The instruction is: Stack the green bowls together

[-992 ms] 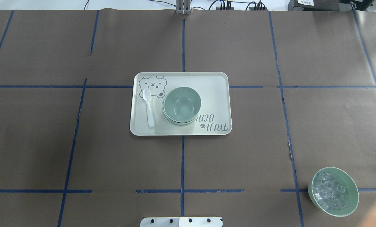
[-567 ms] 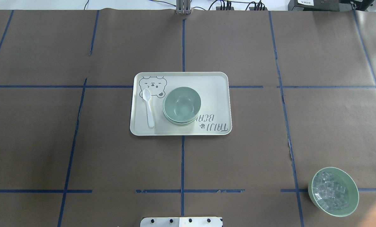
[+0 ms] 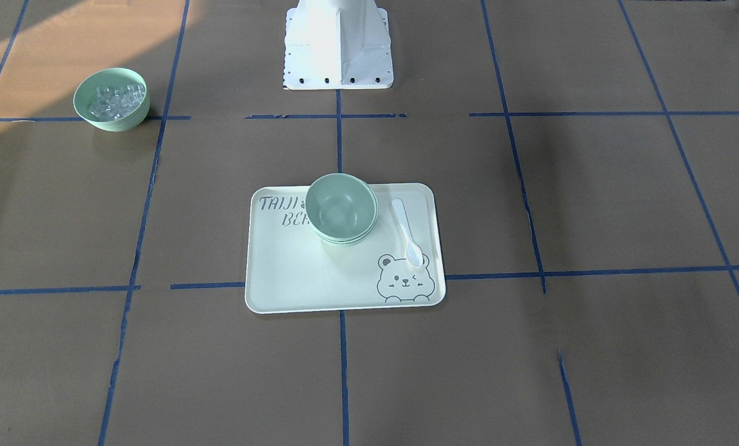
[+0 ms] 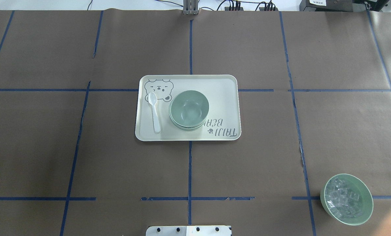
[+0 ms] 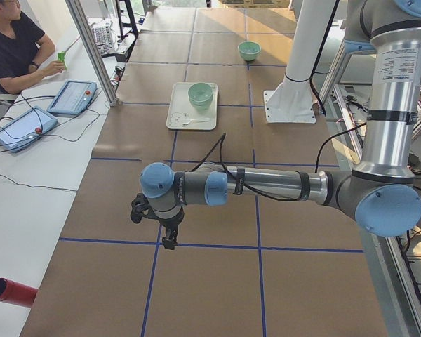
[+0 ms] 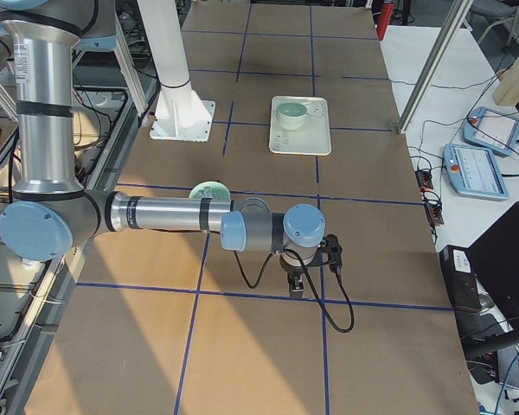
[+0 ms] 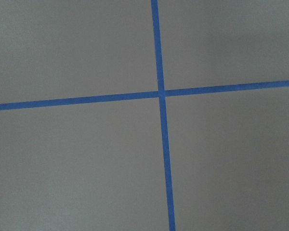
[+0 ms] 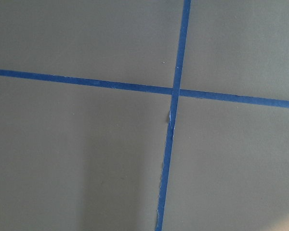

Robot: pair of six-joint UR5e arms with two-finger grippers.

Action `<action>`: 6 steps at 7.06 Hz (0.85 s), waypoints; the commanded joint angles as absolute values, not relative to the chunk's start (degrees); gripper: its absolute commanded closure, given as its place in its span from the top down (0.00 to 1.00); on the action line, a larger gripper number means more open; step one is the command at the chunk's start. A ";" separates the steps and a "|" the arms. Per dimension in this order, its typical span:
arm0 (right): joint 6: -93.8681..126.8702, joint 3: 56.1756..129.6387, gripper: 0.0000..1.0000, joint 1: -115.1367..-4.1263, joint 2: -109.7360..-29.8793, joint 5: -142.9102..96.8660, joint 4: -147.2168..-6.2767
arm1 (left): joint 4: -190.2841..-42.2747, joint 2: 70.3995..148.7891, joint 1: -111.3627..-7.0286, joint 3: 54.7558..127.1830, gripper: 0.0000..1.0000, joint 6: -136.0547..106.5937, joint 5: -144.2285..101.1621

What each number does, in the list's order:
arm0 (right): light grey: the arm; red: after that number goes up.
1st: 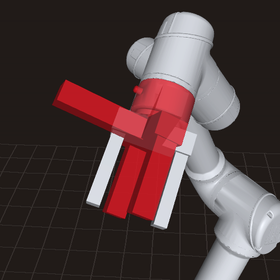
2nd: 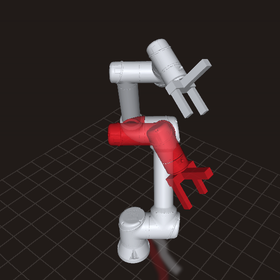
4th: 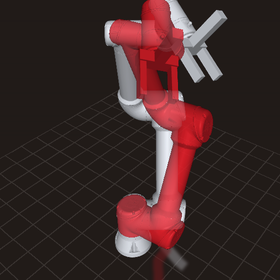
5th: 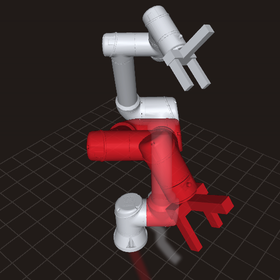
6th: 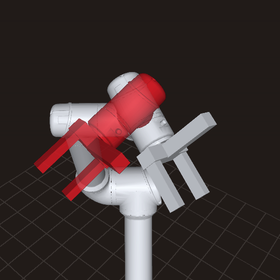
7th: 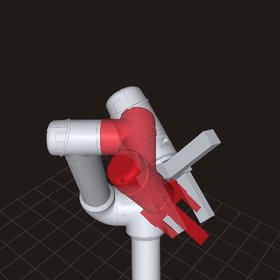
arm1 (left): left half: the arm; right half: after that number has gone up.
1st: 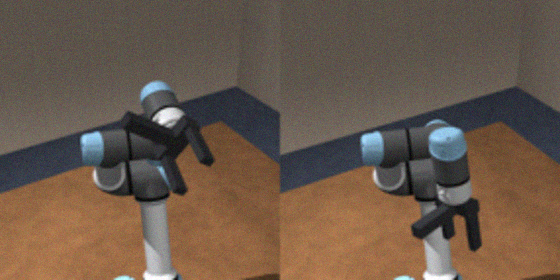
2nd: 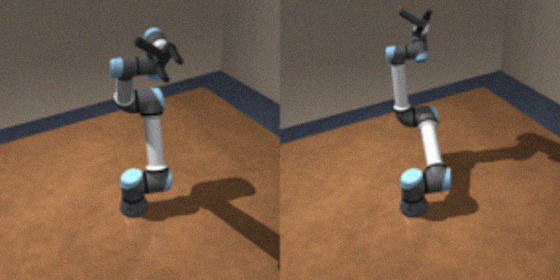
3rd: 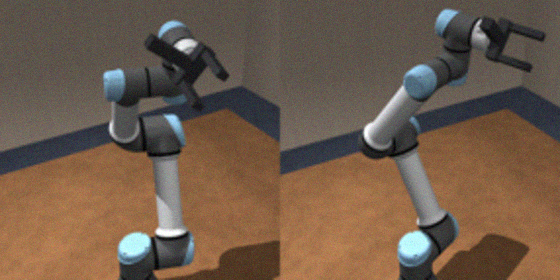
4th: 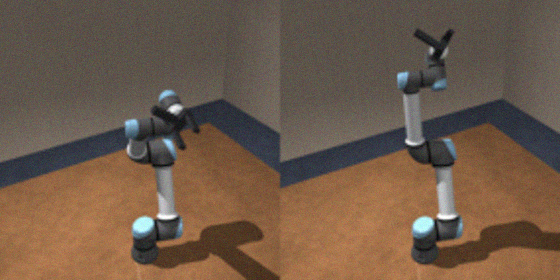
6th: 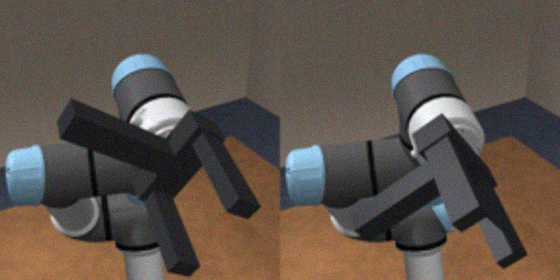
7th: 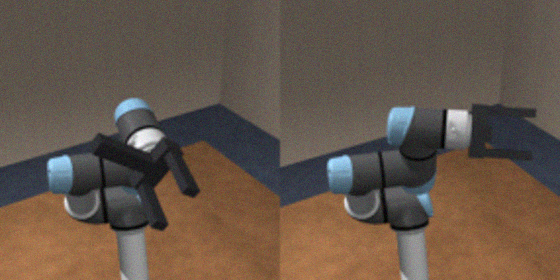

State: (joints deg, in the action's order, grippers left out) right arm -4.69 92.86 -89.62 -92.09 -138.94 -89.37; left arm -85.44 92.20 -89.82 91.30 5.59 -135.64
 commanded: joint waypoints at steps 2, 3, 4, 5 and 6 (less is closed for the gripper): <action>-4.66 92.99 1.00 -89.82 -92.11 -138.87 -89.30 | -85.61 92.29 -89.82 91.49 1.00 5.89 -135.44; -4.83 92.99 1.00 -90.26 -92.11 -138.78 -89.30 | -85.61 92.29 -89.82 91.49 1.00 5.89 -135.44; -4.83 92.99 1.00 -90.44 -92.11 -138.78 -89.30 | -85.61 92.29 -89.82 91.49 1.00 5.89 -135.44; -4.75 92.99 1.00 -90.53 -92.11 -138.78 -89.30 | -85.61 92.29 -89.82 91.49 1.00 5.98 -135.44; -4.75 92.99 1.00 -90.53 -92.11 -138.69 -89.30 | -85.61 92.29 -89.82 91.49 1.00 5.89 -135.44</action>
